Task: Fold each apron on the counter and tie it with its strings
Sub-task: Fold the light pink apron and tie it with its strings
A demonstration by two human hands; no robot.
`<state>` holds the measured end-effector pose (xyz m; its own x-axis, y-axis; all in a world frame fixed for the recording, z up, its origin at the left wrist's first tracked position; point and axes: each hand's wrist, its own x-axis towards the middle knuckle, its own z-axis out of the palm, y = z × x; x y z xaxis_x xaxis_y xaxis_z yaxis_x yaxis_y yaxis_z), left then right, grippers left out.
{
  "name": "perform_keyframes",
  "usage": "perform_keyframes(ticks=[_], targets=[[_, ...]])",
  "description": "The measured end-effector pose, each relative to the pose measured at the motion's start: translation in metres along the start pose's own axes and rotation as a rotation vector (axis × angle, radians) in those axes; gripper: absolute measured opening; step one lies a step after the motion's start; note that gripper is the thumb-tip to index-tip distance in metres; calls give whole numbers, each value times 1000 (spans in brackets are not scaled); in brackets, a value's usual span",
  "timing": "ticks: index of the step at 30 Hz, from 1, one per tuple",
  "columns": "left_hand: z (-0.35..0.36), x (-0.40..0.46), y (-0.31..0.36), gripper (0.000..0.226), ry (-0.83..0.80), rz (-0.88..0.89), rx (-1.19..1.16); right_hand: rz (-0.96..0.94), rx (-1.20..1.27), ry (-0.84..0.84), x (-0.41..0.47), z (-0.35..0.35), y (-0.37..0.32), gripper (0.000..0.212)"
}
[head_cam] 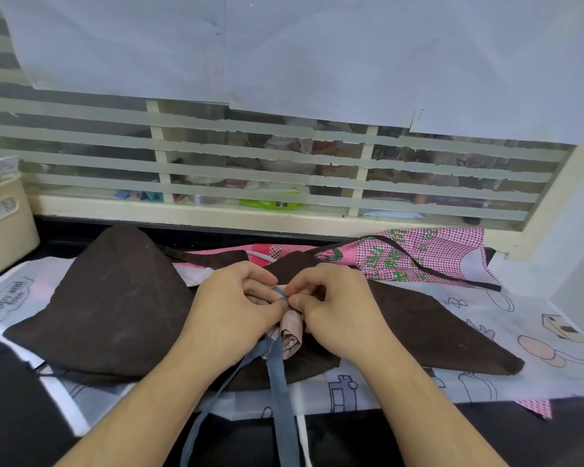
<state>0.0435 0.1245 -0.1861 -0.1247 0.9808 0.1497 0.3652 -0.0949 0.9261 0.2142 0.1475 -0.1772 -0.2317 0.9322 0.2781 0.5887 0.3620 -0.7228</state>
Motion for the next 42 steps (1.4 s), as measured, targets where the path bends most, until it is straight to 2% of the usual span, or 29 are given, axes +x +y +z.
perform_keyframes(ticks=[10,17,22,25,30,34,39,42], targets=[[3,-3,-2,28,109,165,202,33,-36,-16,3,2,0,18],[3,-3,-3,32,65,224,241,117,34,-126,3,5,0,24],[3,-2,-3,34,14,271,239,175,82,-137,3,3,0,22],[0,-3,-2,39,41,357,275,230,138,-140,2,0,-2,23],[-6,-13,7,23,122,482,351,264,172,-165,2,1,-2,26],[1,-13,3,9,38,412,445,288,186,-179,2,2,-1,30],[5,-11,2,6,150,352,493,315,201,-137,2,2,0,28],[7,-11,1,6,149,342,531,315,210,-130,2,3,-1,29]])
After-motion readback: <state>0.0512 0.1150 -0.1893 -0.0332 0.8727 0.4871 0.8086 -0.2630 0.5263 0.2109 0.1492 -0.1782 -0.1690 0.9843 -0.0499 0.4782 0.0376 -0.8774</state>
